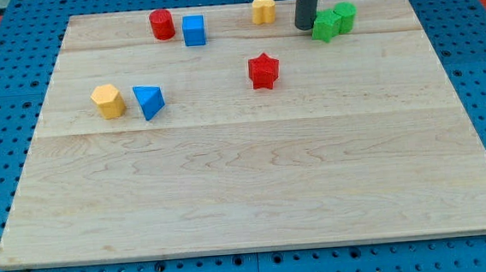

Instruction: Move the yellow heart closer to the blue cube

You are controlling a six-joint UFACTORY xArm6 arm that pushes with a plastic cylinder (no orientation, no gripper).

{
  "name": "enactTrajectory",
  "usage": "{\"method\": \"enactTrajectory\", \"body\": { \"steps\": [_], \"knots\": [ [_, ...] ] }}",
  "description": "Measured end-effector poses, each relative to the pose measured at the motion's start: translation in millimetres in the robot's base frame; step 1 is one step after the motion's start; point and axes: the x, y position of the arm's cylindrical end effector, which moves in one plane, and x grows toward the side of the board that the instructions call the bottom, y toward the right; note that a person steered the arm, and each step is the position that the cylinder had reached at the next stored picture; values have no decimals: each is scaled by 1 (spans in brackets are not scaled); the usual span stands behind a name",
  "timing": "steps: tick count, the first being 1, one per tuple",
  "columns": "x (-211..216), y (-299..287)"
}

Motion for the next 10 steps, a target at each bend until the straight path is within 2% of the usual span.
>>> {"method": "enactTrajectory", "body": {
  "steps": [1, 2, 4, 5, 6, 8, 9, 10],
  "knots": [
    [12, -11],
    [-1, -13],
    [-62, -40],
    [-58, -40],
    [-26, -51],
    [-64, -54],
    [-32, -80],
    [-20, -89]
  ]
}}
